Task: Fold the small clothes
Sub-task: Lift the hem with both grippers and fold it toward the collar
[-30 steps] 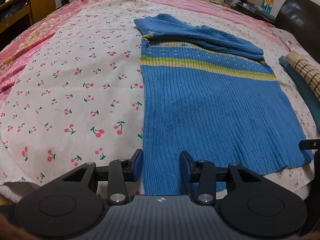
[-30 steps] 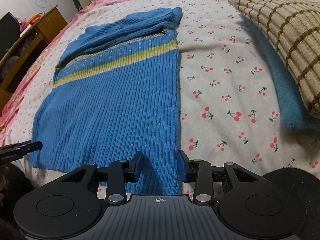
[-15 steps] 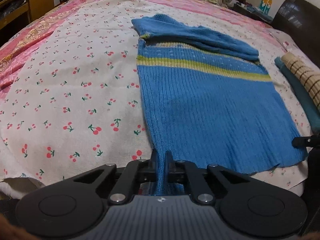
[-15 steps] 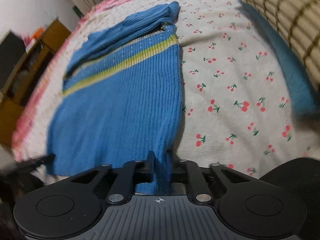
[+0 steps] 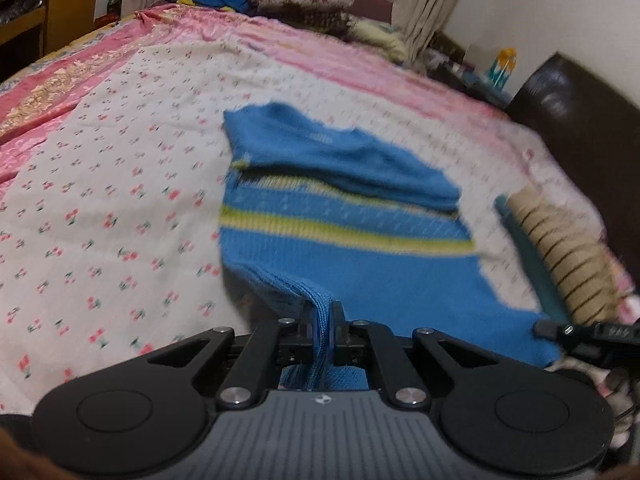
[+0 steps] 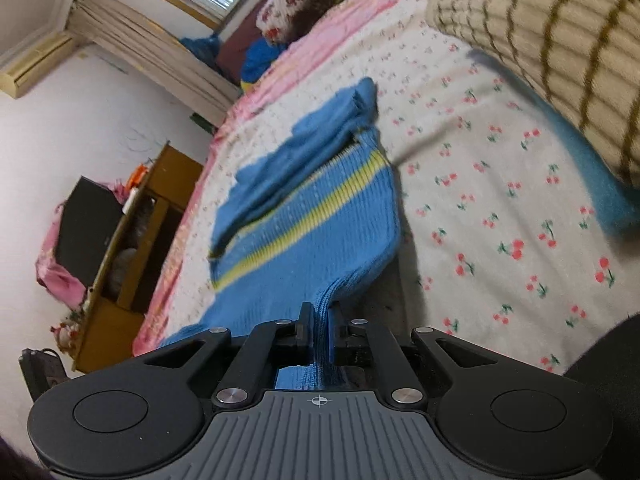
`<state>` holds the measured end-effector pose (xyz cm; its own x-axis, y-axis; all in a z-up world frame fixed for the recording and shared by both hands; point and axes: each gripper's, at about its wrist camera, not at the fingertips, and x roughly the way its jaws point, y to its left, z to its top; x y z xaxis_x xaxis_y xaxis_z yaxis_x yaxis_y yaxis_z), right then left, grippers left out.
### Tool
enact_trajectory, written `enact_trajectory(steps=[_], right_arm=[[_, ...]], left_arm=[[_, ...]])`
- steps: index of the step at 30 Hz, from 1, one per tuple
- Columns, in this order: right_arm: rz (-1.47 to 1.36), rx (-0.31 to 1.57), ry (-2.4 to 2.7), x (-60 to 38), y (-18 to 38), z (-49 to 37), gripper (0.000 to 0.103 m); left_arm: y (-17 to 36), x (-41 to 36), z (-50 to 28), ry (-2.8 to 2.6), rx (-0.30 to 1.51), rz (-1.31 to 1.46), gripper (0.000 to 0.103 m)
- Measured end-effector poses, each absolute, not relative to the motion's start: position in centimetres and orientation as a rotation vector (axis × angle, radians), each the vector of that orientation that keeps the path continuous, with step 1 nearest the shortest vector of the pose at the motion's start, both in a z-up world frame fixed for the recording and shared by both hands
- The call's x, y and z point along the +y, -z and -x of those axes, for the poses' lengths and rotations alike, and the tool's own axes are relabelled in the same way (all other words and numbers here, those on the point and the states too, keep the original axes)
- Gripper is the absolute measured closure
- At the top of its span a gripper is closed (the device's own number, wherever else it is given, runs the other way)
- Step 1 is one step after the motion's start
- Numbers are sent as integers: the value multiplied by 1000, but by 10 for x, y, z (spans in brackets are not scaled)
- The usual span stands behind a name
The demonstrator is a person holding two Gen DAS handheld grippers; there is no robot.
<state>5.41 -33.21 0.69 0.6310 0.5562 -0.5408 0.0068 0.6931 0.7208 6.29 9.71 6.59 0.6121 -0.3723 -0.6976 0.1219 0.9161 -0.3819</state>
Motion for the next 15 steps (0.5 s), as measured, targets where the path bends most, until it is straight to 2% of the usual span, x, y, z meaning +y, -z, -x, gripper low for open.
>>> enact_trajectory(steps=[7,15], right_arm=[[-856,743,-368,-341,-37,-88,96],[-947,631,-358,-352,-57,-167,96]], left_arm=[[-87,111,-101,340,766,492,91],[-88,135,-178,286,670,592,92]])
